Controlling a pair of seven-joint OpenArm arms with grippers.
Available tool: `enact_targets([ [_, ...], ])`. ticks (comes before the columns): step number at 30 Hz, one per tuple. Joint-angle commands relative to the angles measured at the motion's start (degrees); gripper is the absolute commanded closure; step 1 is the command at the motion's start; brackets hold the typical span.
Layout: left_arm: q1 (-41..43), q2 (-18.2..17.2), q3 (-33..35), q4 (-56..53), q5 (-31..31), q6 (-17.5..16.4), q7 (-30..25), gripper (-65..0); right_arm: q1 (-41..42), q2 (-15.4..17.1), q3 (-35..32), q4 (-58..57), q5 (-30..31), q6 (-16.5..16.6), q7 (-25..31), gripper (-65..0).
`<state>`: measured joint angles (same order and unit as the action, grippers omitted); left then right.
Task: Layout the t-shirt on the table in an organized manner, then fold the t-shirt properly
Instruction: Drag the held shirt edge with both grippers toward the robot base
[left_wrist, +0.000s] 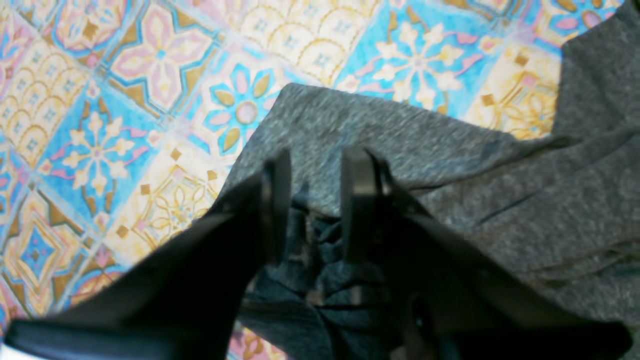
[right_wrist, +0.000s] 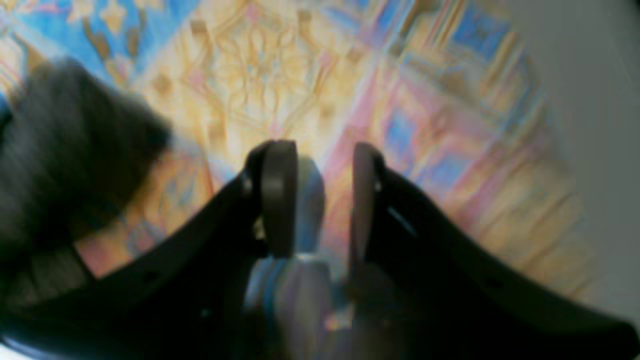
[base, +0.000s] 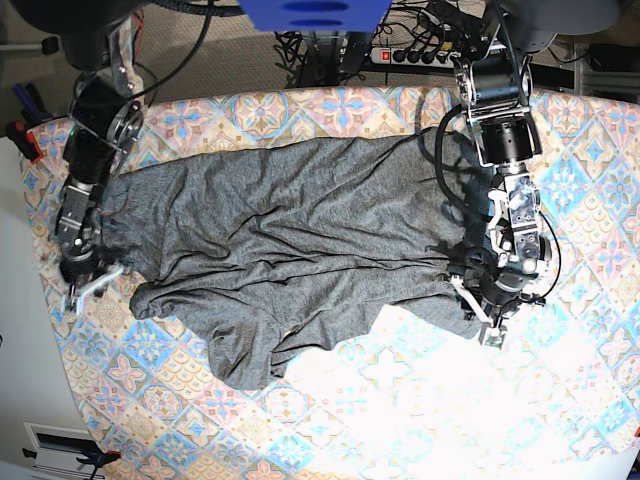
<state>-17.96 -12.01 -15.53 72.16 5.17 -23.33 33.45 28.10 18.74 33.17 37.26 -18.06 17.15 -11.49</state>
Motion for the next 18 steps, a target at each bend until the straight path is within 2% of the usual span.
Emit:
enact_targets([
  [1, -1.6, -0.3, -0.2, 1.2, -0.4, 0.2, -1.1, -17.5, 2.6, 1.3, -1.0, 3.7, 1.0, 1.9, 2.6, -18.3],
  [3, -1.6, -0.1, -0.1, 1.2, -0.4, 0.1, -1.1, -17.5, 2.1, 1.3, -2.6, 8.3, 1.1, 4.3, 2.5, -18.3],
  [10, 1.1, 1.9, -0.1, 9.8, -0.3, -4.8, -1.1, -17.6, 2.1, -1.1, -4.3, 14.7, 1.1, 4.3, 2.1, -18.3],
  [18, 2.8, 3.4, -0.5, 18.0, 0.2, -4.8, -1.1, -17.6, 1.1, -1.1, -4.1, 14.9, 1.1, 4.3, 2.0, -18.3],
])
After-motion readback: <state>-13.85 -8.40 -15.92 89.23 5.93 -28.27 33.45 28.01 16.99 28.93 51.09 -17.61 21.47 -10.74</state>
